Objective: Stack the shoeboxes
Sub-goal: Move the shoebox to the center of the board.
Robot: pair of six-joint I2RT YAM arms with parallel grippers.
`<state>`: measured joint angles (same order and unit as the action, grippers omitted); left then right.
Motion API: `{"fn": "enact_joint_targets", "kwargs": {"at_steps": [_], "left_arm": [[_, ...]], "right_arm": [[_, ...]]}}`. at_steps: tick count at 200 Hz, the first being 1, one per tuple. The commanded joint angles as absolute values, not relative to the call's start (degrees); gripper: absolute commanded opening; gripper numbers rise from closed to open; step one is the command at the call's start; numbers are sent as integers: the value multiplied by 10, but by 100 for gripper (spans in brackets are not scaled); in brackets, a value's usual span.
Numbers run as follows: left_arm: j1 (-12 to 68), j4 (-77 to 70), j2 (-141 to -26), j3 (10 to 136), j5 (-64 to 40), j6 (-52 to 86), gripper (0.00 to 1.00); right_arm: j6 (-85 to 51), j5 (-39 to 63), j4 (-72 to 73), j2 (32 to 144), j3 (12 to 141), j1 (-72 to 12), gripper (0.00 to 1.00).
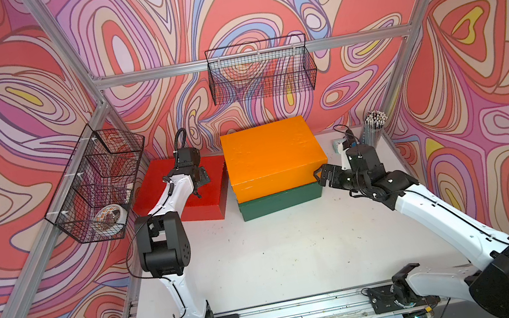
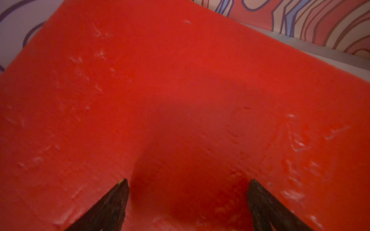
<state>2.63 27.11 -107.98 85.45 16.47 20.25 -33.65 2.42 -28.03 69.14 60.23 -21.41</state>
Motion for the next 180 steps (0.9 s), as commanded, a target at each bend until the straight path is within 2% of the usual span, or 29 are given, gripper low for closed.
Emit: {"fn": "enact_joint_targets", "kwargs": {"at_steps": [1,35,66,90,118,180], "left_arm": [[27,353,-1084,772,120,195,92],[27,392,-1090,831,127,219,91],[28,388,-1037,893,93,221,93],[28,382,-1056,975,57,208,94],[28,396,-1148,1084,61,206,94],[28,581,-1432,1495,146,201,93]], "right_arm": [[-330,28,-281,695,613,-215,98],[-331,27,-282,690,613,-215,98],[-331,20,-283,684,612,-215,98],[-331,20,-284,686,613,-215,98],[-331,17,-285,684,612,-215,98],[-327,15,-287,692,616,-215,98]]}}
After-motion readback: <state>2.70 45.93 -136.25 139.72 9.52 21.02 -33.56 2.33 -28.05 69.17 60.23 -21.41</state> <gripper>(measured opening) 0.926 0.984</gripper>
